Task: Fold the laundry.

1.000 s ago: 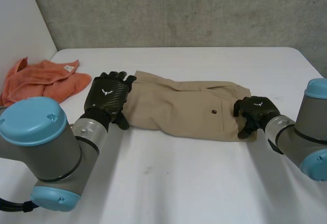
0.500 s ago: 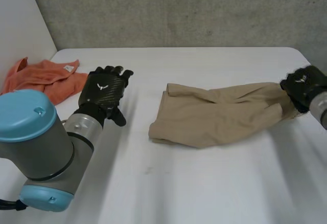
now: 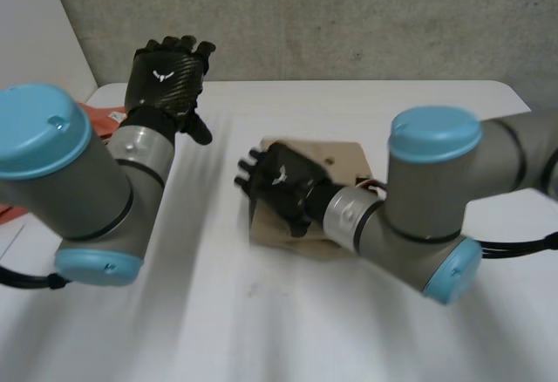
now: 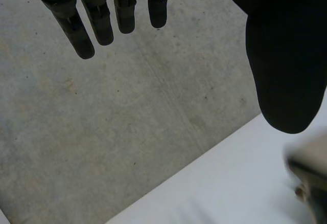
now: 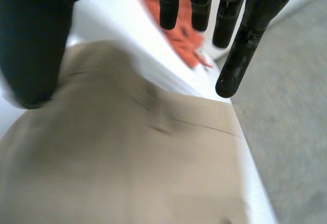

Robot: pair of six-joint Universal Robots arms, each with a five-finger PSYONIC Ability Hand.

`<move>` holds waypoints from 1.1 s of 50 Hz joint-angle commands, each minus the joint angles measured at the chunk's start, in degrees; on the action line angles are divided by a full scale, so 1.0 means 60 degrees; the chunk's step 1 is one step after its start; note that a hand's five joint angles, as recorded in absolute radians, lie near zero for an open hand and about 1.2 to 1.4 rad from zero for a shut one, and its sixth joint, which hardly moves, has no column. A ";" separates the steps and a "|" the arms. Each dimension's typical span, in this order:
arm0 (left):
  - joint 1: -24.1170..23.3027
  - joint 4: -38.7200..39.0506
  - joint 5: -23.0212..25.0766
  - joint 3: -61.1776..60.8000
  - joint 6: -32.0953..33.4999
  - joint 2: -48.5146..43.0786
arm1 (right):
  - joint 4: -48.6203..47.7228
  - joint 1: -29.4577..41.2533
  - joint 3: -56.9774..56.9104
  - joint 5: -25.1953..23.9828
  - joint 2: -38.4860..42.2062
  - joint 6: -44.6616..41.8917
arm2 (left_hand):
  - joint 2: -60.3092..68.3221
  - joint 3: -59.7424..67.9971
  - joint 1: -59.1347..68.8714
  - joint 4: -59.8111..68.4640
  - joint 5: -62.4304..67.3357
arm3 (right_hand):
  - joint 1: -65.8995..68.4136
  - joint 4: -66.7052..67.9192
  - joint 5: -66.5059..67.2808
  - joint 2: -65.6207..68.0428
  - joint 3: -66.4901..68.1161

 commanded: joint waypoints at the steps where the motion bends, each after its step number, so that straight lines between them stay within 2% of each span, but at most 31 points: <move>1: -0.0569 -0.0075 0.0020 0.1487 -0.0056 -0.1212 | -0.0059 -0.1846 0.0474 0.0322 -0.1599 0.7316 | -0.0198 -0.0244 -0.0076 -0.0183 -0.0343 | -0.1951 -0.5614 -0.3304 -0.2963 -0.3218; 6: -0.1301 -0.0148 0.0676 0.2189 -0.0130 -0.2206 | 0.0014 -0.2435 0.0740 0.0819 -0.1661 0.8500 | -0.0058 -0.0104 0.0064 -0.0043 -0.0203 | -0.1951 -0.5614 -0.3304 -0.2963 -0.3218; 9: -0.1522 -0.0556 0.1175 0.2570 -0.0144 -0.2894 | 0.0086 -0.2538 0.0668 0.1477 -0.1341 0.8077 | -0.0030 -0.0075 0.0093 -0.0014 -0.0175 | -0.1951 -0.5614 -0.3304 -0.2963 -0.3218; 13: -0.1625 -0.1550 0.1382 0.3302 -0.0188 -0.3875 | 0.0364 -0.2495 0.0448 0.2020 -0.0477 0.7112 | 0.0194 0.0148 0.0316 0.0209 0.0049 | -0.1951 -0.5614 -0.3304 -0.2963 -0.3218; 20: -0.1494 -0.3354 0.1076 0.4212 -0.0188 -0.5167 | 0.0965 -0.2421 -0.0387 0.2168 0.0960 0.6244 | 0.0699 0.0653 0.0821 0.0714 0.0553 | -0.1951 -0.5614 -0.3304 -0.2963 -0.3218; 23: -0.1406 -0.3561 0.0709 0.4213 -0.0086 -0.5256 | 0.1302 -0.2421 -0.0783 0.2168 0.1503 0.5937 | 0.0699 0.0654 0.0821 0.0715 0.0554 | -0.1951 -0.5614 -0.3304 -0.2963 -0.3218; 28: -0.1288 -0.3927 0.0621 0.4198 -0.0071 -0.5227 | 0.1537 -0.2421 -0.0988 0.2460 0.1709 0.5089 | 0.0616 0.0570 0.0738 0.0631 0.0470 | -0.1951 -0.5614 -0.3304 -0.2963 -0.3218; 35: -0.1420 -0.4089 0.0972 0.4125 0.0031 -0.4555 | 0.1406 -0.2524 -0.0740 0.2901 0.1080 0.4705 | 0.0279 0.0233 0.0401 0.0294 0.0134 | -0.1951 -0.5614 -0.3304 -0.2963 -0.3218; 43: -0.1332 -0.4074 0.1733 0.3511 -0.0056 -0.2710 | -0.0174 -0.2611 0.1221 0.3251 -0.1145 0.5744 | -0.0114 -0.0159 0.0008 -0.0098 -0.0259 | -0.1951 -0.5614 -0.3304 -0.2963 -0.3218; 48: -0.1070 -0.4117 0.2829 0.2837 -0.0129 -0.0998 | -0.0733 -0.3328 0.2801 0.3940 -0.2362 0.6944 | -0.0142 -0.0187 -0.0020 -0.0126 -0.0287 | -0.1951 -0.5614 -0.3304 -0.2963 -0.3218; 55: -0.0834 -0.4366 0.4208 0.2265 -0.0627 0.0017 | -0.0719 -0.3549 0.4238 0.3854 -0.2510 0.8029 | -0.0142 -0.0187 -0.0020 -0.0126 -0.0287 | -0.1951 -0.5614 -0.3304 -0.2963 -0.3218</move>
